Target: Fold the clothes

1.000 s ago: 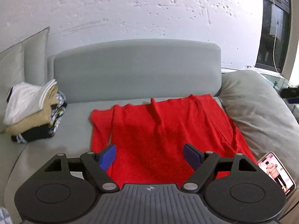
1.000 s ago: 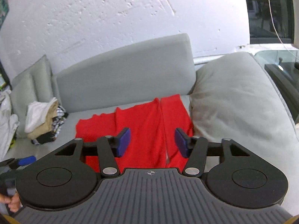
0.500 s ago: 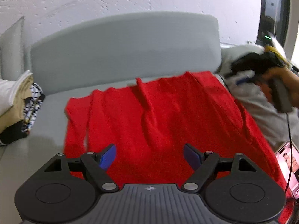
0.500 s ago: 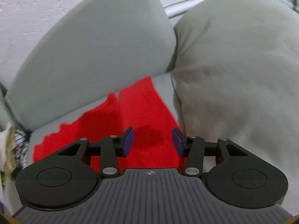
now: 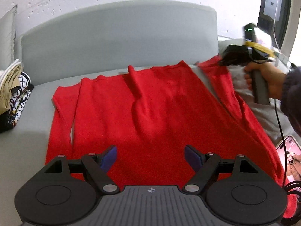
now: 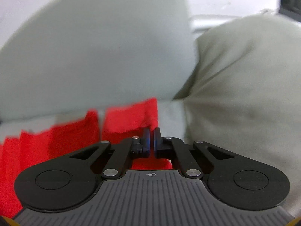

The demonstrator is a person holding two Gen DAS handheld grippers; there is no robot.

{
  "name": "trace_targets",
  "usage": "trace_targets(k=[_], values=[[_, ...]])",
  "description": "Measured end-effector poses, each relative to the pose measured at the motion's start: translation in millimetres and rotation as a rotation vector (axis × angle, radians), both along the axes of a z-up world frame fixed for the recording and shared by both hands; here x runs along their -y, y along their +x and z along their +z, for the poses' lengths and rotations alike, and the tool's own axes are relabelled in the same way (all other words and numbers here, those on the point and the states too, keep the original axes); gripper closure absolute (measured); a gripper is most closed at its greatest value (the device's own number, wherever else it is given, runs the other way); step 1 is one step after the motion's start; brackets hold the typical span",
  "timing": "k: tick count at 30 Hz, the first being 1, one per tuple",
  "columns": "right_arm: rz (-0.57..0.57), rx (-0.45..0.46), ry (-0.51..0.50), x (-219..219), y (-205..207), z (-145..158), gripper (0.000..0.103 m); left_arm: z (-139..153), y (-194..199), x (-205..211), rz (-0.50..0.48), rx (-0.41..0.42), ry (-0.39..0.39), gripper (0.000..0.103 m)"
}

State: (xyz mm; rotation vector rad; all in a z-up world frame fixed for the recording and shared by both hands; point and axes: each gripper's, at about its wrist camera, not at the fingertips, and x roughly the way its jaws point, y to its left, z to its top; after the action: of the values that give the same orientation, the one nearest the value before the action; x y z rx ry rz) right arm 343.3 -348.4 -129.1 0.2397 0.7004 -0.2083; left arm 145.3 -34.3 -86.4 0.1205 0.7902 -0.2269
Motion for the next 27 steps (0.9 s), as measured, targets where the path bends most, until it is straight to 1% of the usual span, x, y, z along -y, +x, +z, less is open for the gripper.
trace_targets(k=[3,6,7,8,10,11,12,13,14,15,16,17,19,20,21,23,24,25,27], values=[[-0.137,0.115,-0.145,8,-43,40,0.101,8,-9,3,-0.020,0.018,-0.014,0.025],[-0.350,0.175,-0.378,9,-95,81,0.101,14,-18,12,-0.058,0.031,-0.026,0.025],[-0.411,0.187,-0.475,7,-110,92,0.101,14,-20,16,-0.073,0.032,-0.025,0.025],[-0.461,0.185,-0.578,3,-120,99,0.100,15,-23,20,-0.087,0.033,-0.023,0.025],[-0.488,0.120,-0.727,-4,-117,95,0.100,16,-28,29,-0.110,0.029,-0.017,0.025],[-0.497,0.083,-0.797,-7,-114,93,0.100,16,-32,32,-0.120,0.023,-0.015,0.025],[-0.479,0.036,-0.825,-9,-108,87,0.100,17,-35,36,-0.129,0.017,-0.013,0.025],[-0.422,-0.031,-0.819,-11,-96,74,0.099,18,-39,39,-0.137,0.012,-0.012,0.025],[-0.356,-0.103,-0.804,-13,-83,60,0.093,19,-41,40,-0.139,0.008,-0.013,0.025],[-0.280,-0.172,-0.759,-13,-73,48,0.087,20,-43,40,-0.139,0.006,-0.015,0.025],[-0.194,-0.232,-0.663,-12,-66,38,0.084,22,-44,39,-0.138,0.003,-0.019,0.025],[-0.160,-0.231,-0.569,-9,-69,38,0.077,24,-46,38,-0.135,0.002,-0.023,0.025],[-0.128,-0.187,-0.393,-2,-81,46,0.063,29,-47,35,-0.123,-0.002,-0.033,0.025],[-0.141,-0.127,-0.347,6,-93,57,0.050,32,-47,34,-0.115,-0.004,-0.037,0.025],[-0.163,-0.054,-0.316,17,-107,71,0.042,35,-48,33,-0.107,-0.004,-0.041,0.025],[-0.208,0.091,-0.252,38,-135,99,0.041,44,-50,30,-0.094,-0.001,-0.056,0.025],[-0.235,0.122,-0.206,52,-146,108,0.043,49,-51,29,-0.087,-0.002,-0.065,0.025],[-0.264,0.140,-0.156,67,-155,115,0.044,53,-51,27,-0.078,-0.006,-0.080,0.025],[-0.325,0.118,-0.007,109,-163,118,0.052,61,-55,23,-0.066,-0.020,-0.118,0.025]])
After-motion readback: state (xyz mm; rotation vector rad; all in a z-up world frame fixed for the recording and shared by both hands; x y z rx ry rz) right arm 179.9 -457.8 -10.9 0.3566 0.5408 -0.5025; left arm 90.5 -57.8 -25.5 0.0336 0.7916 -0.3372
